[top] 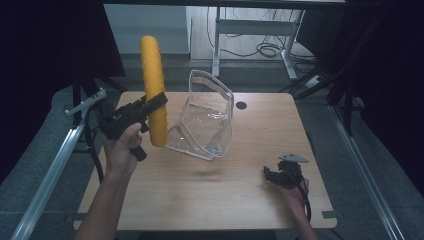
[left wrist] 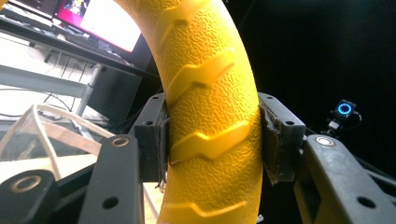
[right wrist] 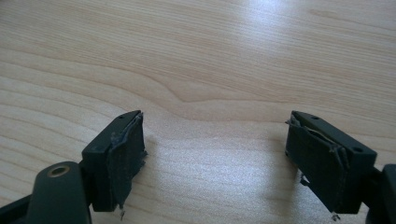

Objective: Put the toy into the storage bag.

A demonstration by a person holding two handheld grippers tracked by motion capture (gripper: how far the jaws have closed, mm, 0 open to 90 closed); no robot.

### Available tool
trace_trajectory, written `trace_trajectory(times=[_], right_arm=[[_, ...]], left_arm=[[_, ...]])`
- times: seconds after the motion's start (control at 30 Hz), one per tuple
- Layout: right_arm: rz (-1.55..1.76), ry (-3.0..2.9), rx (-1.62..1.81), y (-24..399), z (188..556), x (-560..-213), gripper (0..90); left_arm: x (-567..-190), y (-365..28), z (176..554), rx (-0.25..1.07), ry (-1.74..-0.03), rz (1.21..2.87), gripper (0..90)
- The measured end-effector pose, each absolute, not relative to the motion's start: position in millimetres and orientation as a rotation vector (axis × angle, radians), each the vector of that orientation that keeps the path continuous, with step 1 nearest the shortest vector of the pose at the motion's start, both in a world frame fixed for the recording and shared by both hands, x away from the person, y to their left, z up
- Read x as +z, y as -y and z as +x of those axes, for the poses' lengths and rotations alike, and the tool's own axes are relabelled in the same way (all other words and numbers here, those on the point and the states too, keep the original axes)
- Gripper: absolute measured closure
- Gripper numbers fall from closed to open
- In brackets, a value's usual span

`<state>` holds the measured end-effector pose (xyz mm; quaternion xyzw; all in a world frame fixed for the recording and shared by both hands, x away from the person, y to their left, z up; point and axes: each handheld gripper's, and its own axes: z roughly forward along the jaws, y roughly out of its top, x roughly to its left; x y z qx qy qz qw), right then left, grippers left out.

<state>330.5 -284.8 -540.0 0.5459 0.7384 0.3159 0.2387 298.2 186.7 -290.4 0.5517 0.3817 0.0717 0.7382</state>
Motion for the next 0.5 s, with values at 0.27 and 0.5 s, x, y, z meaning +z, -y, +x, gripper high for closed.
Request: trace_trajectory(times=[0.27,0.5], right_arm=[[1.496,-2.021,0.868,284.7,330.7,-540.2,19.9],[1.496,-2.02,0.869,284.7,330.8,-540.2,19.9]], left_arm=[[-277.4,-171.7,301.5,0.152,-0.81,1.216,50.5],[-260.9,-154.8,300.9,0.151,-0.765,1.231,50.5]])
